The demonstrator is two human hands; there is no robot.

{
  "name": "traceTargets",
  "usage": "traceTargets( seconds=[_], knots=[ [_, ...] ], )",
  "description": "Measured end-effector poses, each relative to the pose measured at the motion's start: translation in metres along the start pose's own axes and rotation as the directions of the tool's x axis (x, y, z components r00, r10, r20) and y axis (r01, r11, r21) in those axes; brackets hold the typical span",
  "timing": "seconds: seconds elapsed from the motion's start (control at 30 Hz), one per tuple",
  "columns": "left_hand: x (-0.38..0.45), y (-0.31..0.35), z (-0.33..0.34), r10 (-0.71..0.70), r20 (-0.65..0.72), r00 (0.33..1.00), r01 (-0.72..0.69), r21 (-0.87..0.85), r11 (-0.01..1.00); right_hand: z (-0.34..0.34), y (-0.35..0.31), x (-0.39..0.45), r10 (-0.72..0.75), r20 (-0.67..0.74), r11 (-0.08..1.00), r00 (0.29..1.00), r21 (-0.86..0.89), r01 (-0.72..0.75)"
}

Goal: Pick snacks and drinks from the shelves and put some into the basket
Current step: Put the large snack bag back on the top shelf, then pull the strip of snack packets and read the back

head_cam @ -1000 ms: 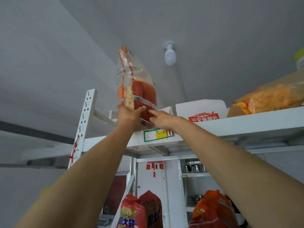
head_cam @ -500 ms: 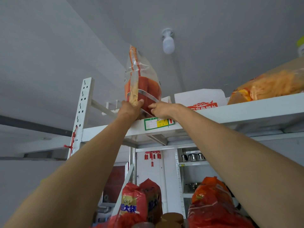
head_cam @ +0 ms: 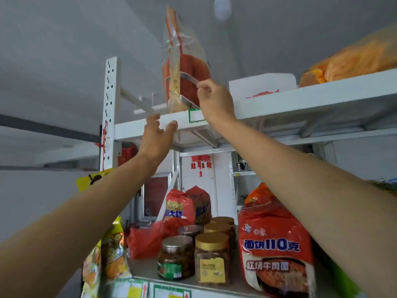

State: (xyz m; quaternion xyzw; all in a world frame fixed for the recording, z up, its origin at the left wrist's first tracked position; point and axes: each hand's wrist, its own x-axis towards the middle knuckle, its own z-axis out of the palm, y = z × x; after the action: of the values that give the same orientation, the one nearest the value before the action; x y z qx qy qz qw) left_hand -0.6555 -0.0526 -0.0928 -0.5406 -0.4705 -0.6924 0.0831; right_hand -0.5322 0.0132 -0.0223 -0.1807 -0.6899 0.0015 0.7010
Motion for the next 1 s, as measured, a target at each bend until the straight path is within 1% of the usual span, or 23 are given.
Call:
traceTargets(
  seconds=[0.03,0.1,0.17,0.23,0.37,0.47,0.53,0.63,0.73,0.77,0.83,0.9,1.0],
  knots=[
    [-0.012,-0.003,-0.005,0.004,0.016,1.000,-0.004,0.001,1.000,0.002,-0.003,-0.015,-0.021,-0.037,0.998,0.999,0.057,0.023],
    [-0.033,-0.013,-0.015,0.012,0.041,0.999,-0.012,0.007,1.000,0.007,-0.006,-0.045,-0.046,-0.052,0.986,0.998,0.157,0.054],
    [-0.055,-0.024,-0.028,-0.005,0.056,0.998,0.006,-0.012,1.000,0.012,-0.006,-0.077,-0.038,-0.027,0.973,0.999,0.225,0.043],
    [-0.078,-0.038,-0.041,-0.035,0.040,0.999,0.037,-0.061,0.997,0.014,-0.005,-0.110,-0.024,0.020,0.956,1.000,0.293,0.017],
    [-0.135,-0.071,-0.068,-0.120,-0.016,0.993,0.117,-0.146,0.982,0.014,-0.001,-0.188,0.045,0.178,0.910,0.983,0.398,-0.114],
    [-0.183,-0.096,-0.086,-0.193,-0.072,0.978,0.179,-0.173,0.969,0.020,0.006,-0.253,0.087,0.330,0.871,0.940,0.433,-0.232],
    [-0.215,-0.115,-0.097,-0.264,-0.127,0.956,0.237,-0.196,0.951,0.028,0.009,-0.294,0.107,0.402,0.850,0.909,0.437,-0.293],
    [-0.266,-0.147,-0.111,-0.372,-0.192,0.908,0.345,-0.160,0.925,0.041,0.013,-0.356,0.153,0.503,0.822,0.850,0.413,-0.392],
    [-0.317,-0.185,-0.122,-0.508,-0.239,0.828,0.482,-0.163,0.861,0.058,0.020,-0.420,0.226,0.617,0.803,0.754,0.320,-0.503],
    [-0.334,-0.200,-0.124,-0.558,-0.247,0.793,0.533,-0.162,0.830,0.065,0.023,-0.441,0.249,0.655,0.800,0.714,0.276,-0.532],
    [-0.363,-0.231,-0.129,-0.638,-0.236,0.733,0.624,-0.141,0.769,0.078,0.033,-0.480,0.298,0.732,0.786,0.612,0.176,-0.593],
    [-0.389,-0.261,-0.135,-0.718,-0.200,0.667,0.718,-0.086,0.691,0.092,0.041,-0.513,0.361,0.806,0.744,0.469,0.054,-0.666],
    [-0.415,-0.300,-0.147,-0.845,-0.143,0.516,0.855,0.030,0.517,0.108,0.044,-0.549,0.439,0.864,0.694,0.248,-0.151,-0.704]
  ],
)
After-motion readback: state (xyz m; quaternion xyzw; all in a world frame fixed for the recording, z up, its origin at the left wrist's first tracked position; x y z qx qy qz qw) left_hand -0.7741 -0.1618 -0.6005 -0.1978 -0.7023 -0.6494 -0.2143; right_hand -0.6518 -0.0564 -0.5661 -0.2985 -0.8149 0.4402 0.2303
